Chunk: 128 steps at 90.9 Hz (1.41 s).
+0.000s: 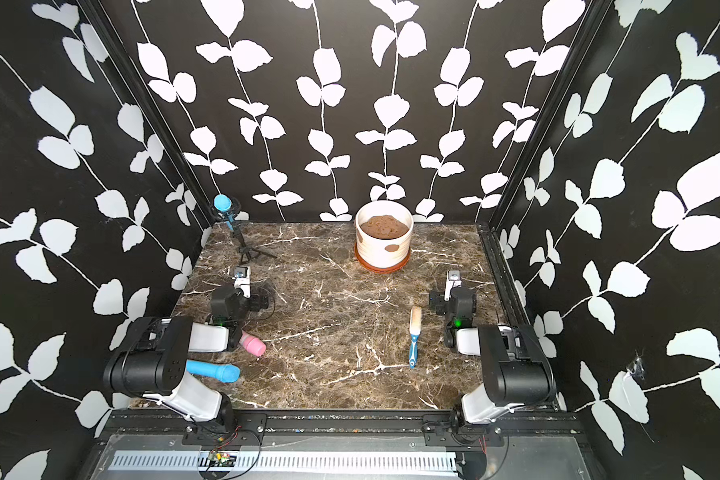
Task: Scrub the dried mud off the ceramic pot
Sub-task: Move the pot to the center of the board.
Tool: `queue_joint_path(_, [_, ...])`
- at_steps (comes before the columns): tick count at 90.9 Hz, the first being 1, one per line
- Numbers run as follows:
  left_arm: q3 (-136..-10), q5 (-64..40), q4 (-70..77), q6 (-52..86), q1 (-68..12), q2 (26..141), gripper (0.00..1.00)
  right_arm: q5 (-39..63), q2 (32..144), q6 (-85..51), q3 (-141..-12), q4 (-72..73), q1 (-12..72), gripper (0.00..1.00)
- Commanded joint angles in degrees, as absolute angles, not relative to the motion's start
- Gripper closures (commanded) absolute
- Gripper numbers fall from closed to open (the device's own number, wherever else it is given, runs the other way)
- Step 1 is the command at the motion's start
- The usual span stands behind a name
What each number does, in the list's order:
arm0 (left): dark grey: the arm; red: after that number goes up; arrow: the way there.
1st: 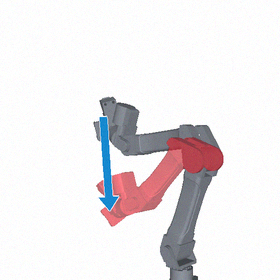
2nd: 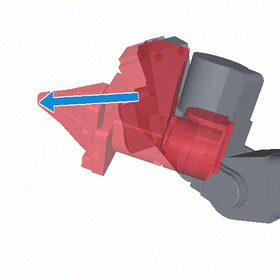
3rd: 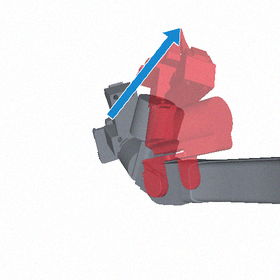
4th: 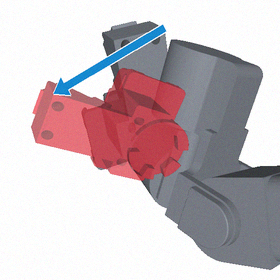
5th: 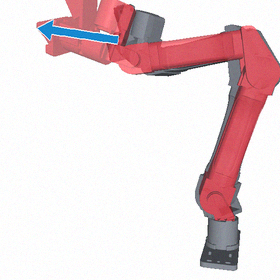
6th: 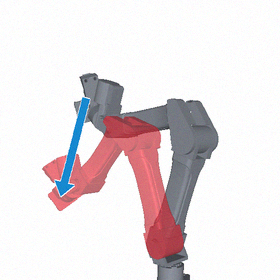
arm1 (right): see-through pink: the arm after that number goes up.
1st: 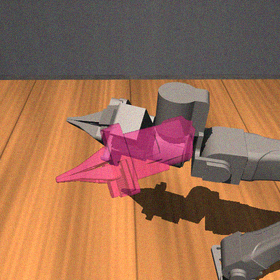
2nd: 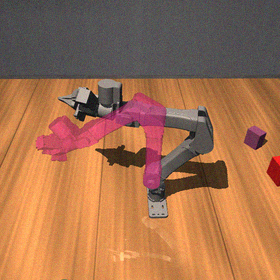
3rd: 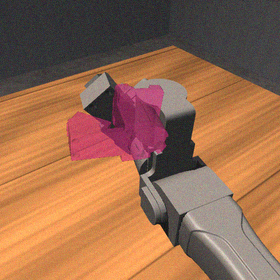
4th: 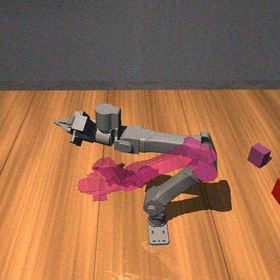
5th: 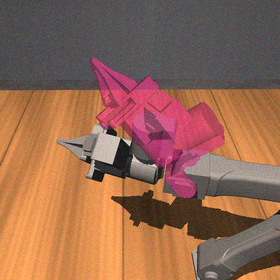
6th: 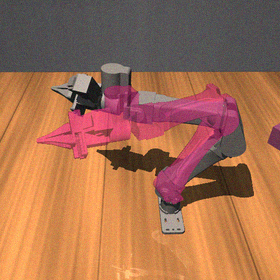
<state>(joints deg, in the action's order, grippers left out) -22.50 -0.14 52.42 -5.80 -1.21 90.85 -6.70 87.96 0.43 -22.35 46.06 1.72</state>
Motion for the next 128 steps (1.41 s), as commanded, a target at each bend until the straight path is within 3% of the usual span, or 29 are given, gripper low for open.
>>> queue_joint_path(1, [-23.29, -0.30, 51.93, -6.53, -1.43, 89.65, 0.02, -6.74, 87.63, 0.15, -23.13, 48.63, 1.85, 0.00])
queue_joint_path(65, [-23.29, -0.33, 52.01, -6.55, -1.39, 89.60, 0.01, -6.68, 87.46, 0.18, -22.89, 48.79, 1.85, 0.00])
queue_joint_path(77, [-20.82, -7.65, 55.79, -9.28, -1.49, 89.21, 0.02, -6.94, 85.02, -0.06, -23.27, 46.67, 1.85, 0.00])
queue_joint_path(94, [-18.57, -8.76, 59.56, -9.88, -1.56, 88.32, 0.02, -10.82, 70.33, -5.86, -32.13, 13.66, 1.85, 0.01])
queue_joint_path(110, [-17.16, -8.90, 58.96, -9.95, -1.70, 84.32, 0.01, -6.08, 63.14, -19.68, -46.32, -14.49, 1.85, 0.00])
queue_joint_path(120, [-19.95, -6.61, 46.41, -10.09, -2.75, 78.00, 0.01, -4.42, 61.46, -27.85, -52.42, -24.98, 1.85, 0.01])
queue_joint_path(128, [-23.53, 2.59, 33.74, -11.13, -7.27, 72.07, 0.02, -5.90, 59.69, -41.34, -53.21, -35.23, 1.85, 0.00])
